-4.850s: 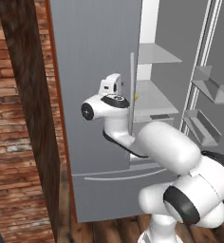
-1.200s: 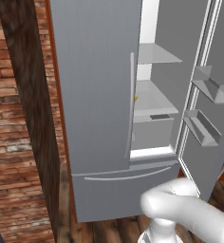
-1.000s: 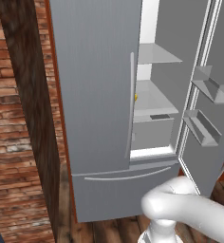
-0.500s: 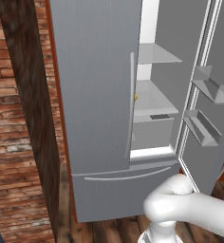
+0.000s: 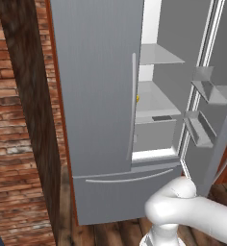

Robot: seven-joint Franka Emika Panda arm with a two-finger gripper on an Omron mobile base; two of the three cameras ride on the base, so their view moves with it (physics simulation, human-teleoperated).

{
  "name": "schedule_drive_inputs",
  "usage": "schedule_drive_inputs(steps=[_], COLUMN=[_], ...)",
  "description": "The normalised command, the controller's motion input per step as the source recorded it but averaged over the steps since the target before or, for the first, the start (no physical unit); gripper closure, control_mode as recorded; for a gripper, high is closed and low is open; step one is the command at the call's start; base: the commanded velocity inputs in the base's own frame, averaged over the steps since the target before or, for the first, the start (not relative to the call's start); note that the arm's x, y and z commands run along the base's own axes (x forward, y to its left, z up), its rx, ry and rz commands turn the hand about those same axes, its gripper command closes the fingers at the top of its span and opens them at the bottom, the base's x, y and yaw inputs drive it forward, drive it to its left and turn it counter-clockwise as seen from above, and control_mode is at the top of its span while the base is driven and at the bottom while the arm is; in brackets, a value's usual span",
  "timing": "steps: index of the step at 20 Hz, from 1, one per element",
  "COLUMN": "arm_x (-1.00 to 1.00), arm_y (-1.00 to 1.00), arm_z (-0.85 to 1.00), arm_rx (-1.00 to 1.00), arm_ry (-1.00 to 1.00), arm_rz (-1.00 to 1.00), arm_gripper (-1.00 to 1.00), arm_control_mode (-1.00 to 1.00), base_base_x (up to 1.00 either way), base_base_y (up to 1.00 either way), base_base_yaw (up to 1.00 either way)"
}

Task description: Place the corn in the correct fridge rack based on whether it is a fruit or vegetable. Finally, close the fridge door.

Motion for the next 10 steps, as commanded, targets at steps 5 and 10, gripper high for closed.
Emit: schedule_drive_inputs(steps=[5,10], arm_x=[0.05,0.08], arm_y=[0.74,0.63], arm_z=[0.09,0.11], arm_rx=[-0.04,-0.02], arm_ry=[-0.05,-0.10], arm_rz=[0.20,0.12], arm_gripper=[-1.00,-1.00], arm_control_mode=[-1.00,-1.00], base_base_x=[0.00,0.00], base_base_y=[0.00,0.00], base_base_yaw=[0.00,0.00])
